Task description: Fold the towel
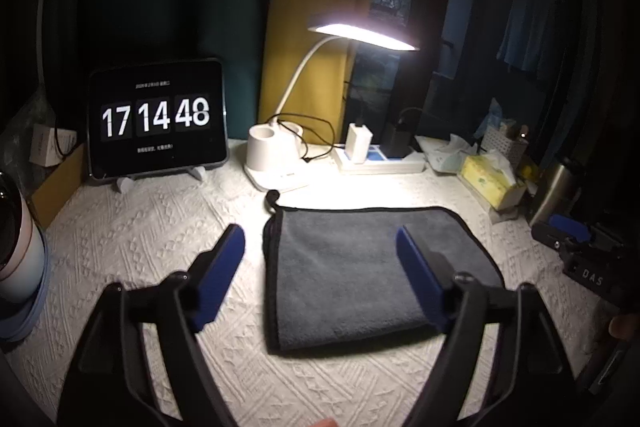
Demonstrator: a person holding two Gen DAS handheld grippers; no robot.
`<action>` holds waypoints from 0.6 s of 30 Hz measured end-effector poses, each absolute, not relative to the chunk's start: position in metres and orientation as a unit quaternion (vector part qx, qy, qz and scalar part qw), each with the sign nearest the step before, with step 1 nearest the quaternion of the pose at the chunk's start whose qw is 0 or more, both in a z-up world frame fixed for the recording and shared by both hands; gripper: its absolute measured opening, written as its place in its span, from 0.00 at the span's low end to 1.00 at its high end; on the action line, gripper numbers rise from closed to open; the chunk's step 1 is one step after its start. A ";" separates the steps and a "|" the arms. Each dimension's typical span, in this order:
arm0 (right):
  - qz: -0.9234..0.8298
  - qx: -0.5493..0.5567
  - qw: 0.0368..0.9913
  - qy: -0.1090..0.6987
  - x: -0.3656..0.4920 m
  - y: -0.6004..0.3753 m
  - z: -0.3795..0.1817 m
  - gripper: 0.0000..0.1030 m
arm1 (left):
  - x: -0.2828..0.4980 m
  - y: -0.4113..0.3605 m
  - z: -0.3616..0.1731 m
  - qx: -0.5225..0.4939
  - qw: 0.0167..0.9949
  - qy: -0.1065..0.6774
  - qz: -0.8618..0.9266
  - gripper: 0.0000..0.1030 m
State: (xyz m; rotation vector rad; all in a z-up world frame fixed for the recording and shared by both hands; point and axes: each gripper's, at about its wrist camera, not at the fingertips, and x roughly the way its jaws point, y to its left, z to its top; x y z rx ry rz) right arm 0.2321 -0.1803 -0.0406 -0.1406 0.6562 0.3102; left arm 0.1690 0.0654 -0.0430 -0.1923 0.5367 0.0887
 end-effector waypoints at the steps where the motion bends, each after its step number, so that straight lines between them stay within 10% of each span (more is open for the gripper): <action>1: 0.152 -0.069 0.933 0.319 0.229 -0.180 -0.039 0.48 | 0.166 0.064 -0.042 -0.095 0.959 0.264 0.041 0.77; 18: 0.149 -0.067 0.942 0.292 0.181 -0.190 -0.021 0.48 | 0.115 0.044 -0.027 -0.088 0.967 0.237 0.021 0.77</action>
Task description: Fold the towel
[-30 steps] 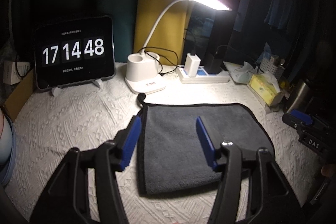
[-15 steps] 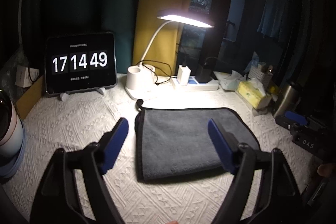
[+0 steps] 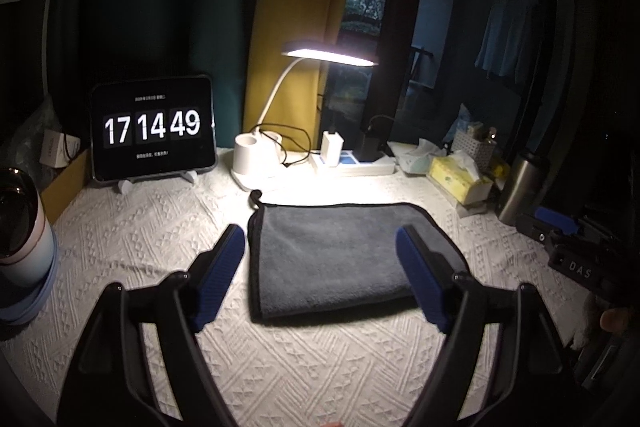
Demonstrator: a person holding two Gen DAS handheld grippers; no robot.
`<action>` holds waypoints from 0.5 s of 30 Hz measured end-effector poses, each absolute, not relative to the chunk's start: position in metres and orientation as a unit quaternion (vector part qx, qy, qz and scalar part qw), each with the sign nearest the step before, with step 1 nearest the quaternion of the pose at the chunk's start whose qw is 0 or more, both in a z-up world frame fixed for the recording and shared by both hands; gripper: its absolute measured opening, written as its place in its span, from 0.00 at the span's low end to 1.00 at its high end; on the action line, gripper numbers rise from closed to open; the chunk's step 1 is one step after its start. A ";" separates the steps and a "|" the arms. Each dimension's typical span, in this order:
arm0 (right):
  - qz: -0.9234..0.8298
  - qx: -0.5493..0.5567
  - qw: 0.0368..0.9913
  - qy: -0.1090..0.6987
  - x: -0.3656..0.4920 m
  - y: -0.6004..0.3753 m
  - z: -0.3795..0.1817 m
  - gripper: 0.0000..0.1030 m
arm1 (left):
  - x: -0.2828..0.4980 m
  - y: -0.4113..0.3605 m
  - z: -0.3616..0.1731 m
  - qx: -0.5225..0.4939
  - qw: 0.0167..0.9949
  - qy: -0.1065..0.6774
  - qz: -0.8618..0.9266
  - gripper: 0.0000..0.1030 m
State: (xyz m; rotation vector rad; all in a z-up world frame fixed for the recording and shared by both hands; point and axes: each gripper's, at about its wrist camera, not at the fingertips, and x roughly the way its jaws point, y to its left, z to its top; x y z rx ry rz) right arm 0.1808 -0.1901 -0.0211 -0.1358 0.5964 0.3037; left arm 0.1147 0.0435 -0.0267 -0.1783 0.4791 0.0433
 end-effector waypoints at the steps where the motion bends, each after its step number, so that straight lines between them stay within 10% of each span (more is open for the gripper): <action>1: 0.149 -0.066 0.943 0.291 0.177 -0.191 -0.020 0.48 | 0.112 0.042 -0.026 -0.087 0.968 0.235 0.020 0.77; 15: 0.151 -0.061 0.949 0.271 0.137 -0.199 -0.013 0.48 | 0.070 0.031 -0.017 -0.089 0.975 0.200 0.029 0.89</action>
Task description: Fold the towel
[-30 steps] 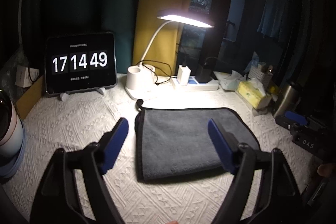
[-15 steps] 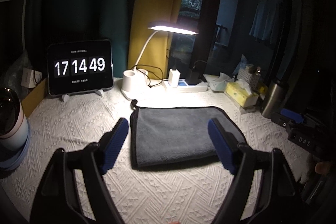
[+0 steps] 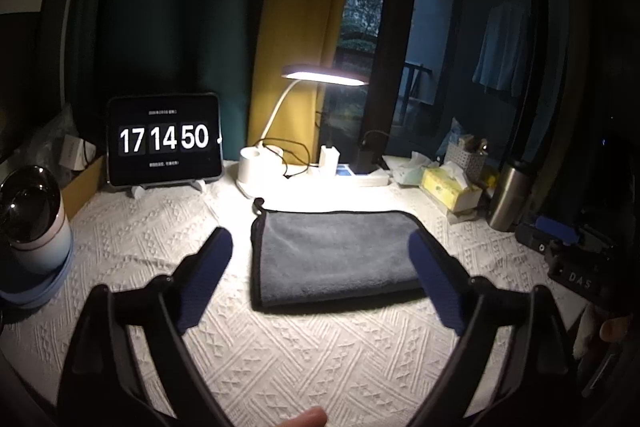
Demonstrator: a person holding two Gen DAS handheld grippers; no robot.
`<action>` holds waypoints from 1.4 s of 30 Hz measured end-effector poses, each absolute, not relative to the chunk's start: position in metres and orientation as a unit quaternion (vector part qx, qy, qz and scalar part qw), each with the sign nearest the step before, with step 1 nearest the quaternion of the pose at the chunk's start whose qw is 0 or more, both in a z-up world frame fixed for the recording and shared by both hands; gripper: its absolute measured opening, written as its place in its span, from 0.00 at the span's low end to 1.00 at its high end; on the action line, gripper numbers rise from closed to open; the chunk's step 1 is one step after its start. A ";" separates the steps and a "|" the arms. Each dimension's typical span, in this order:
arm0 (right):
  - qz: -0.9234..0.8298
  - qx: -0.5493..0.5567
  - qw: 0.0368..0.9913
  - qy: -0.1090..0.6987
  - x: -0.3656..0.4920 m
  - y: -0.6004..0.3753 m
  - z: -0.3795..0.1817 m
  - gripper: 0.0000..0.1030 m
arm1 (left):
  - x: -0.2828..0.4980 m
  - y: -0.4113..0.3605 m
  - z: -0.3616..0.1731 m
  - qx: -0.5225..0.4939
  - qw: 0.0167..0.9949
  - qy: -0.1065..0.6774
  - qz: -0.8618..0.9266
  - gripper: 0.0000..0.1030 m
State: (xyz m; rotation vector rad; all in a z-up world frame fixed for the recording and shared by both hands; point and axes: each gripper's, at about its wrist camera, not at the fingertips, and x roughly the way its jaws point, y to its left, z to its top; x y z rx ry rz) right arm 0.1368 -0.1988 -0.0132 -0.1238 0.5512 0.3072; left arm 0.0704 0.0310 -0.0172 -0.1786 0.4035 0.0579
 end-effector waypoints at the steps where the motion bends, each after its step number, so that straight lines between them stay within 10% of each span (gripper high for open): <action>1: 0.151 -0.060 0.949 0.269 0.134 -0.200 -0.013 0.48 | 0.068 0.030 -0.017 -0.089 0.976 0.198 0.028 0.89; 30: 0.147 -0.059 0.961 0.226 0.057 -0.215 0.011 0.48 | -0.006 -0.002 -0.006 -0.056 0.989 0.137 0.018 0.93; 34: 0.141 -0.068 0.962 0.224 0.049 -0.216 0.013 0.63 | -0.014 -0.001 -0.007 -0.053 0.989 0.134 0.018 0.95; 42: 0.146 -0.062 0.963 0.216 0.039 -0.217 0.017 0.64 | -0.025 -0.004 -0.003 -0.044 0.992 0.119 0.012 0.95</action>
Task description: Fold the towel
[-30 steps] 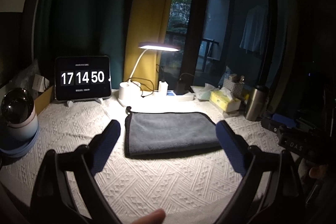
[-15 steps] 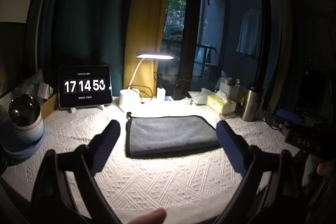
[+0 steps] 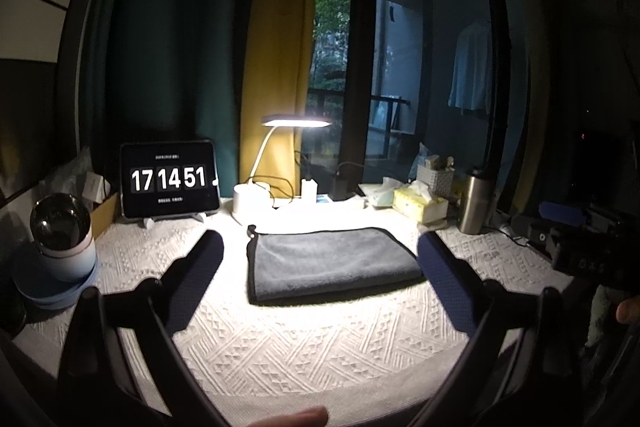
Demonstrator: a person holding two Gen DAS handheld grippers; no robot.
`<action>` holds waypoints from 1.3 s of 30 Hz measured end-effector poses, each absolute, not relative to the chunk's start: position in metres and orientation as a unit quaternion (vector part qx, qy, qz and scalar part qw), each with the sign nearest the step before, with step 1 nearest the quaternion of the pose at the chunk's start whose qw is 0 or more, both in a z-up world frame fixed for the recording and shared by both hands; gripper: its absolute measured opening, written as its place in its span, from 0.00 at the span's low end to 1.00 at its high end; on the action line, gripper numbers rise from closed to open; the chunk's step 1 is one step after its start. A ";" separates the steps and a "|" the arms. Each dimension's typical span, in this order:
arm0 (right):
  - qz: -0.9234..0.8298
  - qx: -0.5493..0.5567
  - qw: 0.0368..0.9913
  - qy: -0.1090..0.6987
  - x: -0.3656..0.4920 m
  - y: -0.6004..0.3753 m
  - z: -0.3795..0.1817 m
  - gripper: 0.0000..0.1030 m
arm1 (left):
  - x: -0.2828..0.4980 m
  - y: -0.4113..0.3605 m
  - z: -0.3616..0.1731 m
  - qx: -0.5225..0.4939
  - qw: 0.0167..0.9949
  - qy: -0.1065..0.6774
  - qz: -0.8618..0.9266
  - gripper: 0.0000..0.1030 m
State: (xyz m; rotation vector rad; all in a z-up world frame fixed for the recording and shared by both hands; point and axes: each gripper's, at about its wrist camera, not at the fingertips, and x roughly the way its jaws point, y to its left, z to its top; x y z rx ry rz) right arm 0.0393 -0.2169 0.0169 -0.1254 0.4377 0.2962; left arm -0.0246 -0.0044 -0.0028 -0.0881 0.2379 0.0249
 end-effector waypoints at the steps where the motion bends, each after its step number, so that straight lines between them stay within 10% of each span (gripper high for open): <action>1: 0.146 -0.061 0.964 0.214 0.039 -0.217 0.018 0.64 | -0.025 -0.005 -0.003 -0.043 0.992 0.118 0.012 0.95; 39: 0.144 -0.062 0.965 0.212 0.042 -0.218 0.015 0.64 | -0.025 0.001 -0.003 -0.066 0.989 0.133 0.014 0.95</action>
